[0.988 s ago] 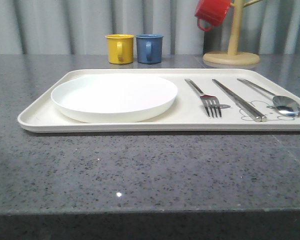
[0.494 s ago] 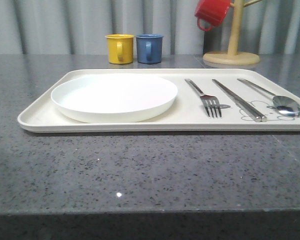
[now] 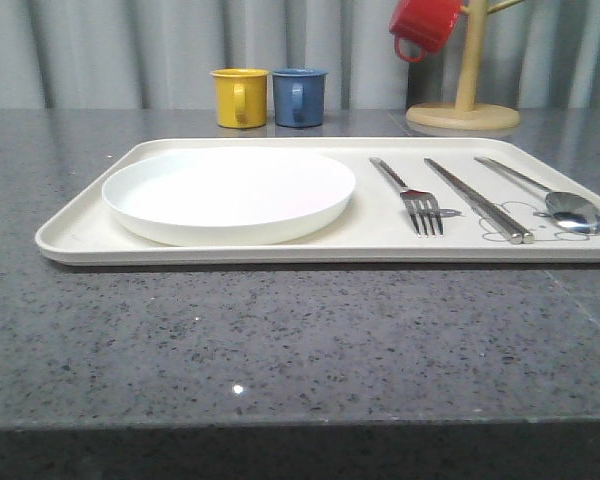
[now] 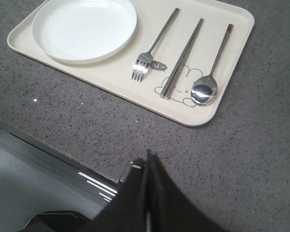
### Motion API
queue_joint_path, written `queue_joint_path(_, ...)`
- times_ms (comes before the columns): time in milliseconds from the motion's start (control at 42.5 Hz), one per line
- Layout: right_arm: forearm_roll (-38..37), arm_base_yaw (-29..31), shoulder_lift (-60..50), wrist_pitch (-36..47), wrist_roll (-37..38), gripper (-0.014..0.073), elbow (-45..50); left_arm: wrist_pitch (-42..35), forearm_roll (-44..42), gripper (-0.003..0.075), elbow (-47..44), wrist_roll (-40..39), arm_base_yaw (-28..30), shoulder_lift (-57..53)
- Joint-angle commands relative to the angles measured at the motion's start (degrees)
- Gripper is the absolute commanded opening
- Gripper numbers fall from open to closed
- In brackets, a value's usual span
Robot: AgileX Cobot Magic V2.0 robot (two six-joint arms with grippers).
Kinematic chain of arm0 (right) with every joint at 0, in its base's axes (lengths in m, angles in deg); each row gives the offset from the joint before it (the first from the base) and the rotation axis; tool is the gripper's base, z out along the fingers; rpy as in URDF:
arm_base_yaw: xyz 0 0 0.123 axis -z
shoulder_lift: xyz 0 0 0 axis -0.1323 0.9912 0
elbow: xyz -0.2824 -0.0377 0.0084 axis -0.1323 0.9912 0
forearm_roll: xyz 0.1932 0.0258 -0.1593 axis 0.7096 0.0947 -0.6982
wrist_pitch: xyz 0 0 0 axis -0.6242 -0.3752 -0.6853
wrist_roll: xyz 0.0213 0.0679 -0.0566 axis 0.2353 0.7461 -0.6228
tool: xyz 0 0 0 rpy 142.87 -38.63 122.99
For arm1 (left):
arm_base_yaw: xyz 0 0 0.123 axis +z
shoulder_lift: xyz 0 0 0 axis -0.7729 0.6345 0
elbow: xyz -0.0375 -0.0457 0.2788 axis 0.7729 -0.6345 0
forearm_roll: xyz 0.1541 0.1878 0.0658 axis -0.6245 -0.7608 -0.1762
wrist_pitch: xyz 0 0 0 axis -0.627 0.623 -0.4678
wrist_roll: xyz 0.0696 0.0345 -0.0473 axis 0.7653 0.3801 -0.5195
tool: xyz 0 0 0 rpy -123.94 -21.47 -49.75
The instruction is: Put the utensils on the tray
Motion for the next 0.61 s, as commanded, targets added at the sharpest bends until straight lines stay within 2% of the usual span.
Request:
queue_joint_path(0, -0.1, 0.0, 0.4, 3.6, -0.1, -0.0067, -1.4, -11.1, -0.2, -0.002, -5.6, -0.8, 3.6, -3.6)
queue_joint_path(188, -0.1, 0.0, 0.4, 3.6, -0.1, -0.0067, -1.4, -21.1, -0.2, -0.002, -16.8, -0.8, 8.9, -11.6)
queue_joint_path(353, -0.1, 0.0, 0.4, 3.4, -0.1, -0.0067, -1.4, -21.3, 3.5, -0.002, -19.8, -0.8, 12.4, -13.0)
queue_joint_path(588, -0.1, 0.0, 0.5, 3.2, -0.1, -0.0067, -1.4, -23.4, 4.8, -0.002, -21.6, -0.8, 12.4, -12.9)
